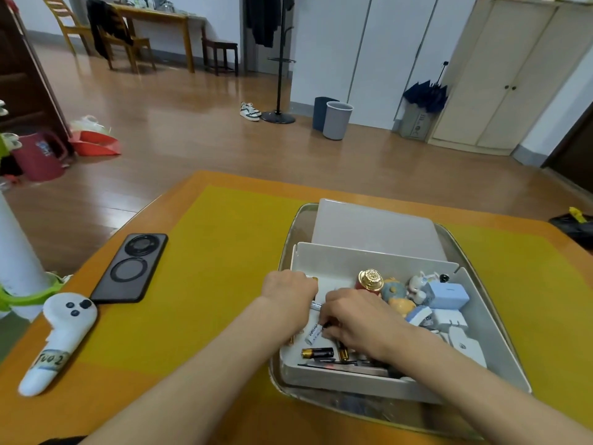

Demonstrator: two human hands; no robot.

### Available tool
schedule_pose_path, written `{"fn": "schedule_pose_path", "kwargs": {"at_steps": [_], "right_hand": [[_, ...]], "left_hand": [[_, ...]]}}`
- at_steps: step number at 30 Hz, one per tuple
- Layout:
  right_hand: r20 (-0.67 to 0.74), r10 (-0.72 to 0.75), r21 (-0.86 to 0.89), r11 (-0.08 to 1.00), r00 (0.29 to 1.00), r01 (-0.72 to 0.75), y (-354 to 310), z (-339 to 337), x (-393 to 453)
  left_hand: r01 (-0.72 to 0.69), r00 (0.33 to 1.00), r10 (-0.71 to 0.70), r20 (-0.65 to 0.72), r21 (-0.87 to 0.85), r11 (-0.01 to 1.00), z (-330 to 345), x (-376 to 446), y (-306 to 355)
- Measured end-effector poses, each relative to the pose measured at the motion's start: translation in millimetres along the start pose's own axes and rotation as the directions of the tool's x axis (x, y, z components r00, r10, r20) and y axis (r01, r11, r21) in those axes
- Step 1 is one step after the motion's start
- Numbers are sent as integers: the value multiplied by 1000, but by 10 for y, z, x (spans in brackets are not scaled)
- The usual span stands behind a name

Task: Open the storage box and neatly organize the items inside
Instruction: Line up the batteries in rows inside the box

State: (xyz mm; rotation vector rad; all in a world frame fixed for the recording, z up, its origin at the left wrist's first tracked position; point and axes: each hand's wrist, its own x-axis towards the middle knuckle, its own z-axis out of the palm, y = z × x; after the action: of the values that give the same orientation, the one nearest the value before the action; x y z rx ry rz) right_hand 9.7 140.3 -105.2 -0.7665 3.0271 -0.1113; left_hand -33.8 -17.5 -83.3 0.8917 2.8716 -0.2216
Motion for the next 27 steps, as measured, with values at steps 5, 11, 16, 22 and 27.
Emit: {"fn": "schedule_pose_path", "kwargs": {"at_steps": [5,11,16,22,27], "right_hand": [[-190,208,237,958,959,-160,92,-64,-82],[-15,521,694,620,853,-366,140,-116,317],[-2,591,626,630,807,-460,103,17,705],[-75,556,339,795,828,-504,163,35,675],[54,390,119,912,919,-394,149,15,566]], "left_hand": [[3,999,-7,-48,-79,997,32,-21,-46],[1,969,-71,-238,-280,960,-120,-188,-283],[56,930,-186,-318,-377,925,-205,-451,-600],[31,931,-192,-310,-458,889,-148,-497,-672],[29,919,-223,-325,-508,861,-43,-432,-722]]}}
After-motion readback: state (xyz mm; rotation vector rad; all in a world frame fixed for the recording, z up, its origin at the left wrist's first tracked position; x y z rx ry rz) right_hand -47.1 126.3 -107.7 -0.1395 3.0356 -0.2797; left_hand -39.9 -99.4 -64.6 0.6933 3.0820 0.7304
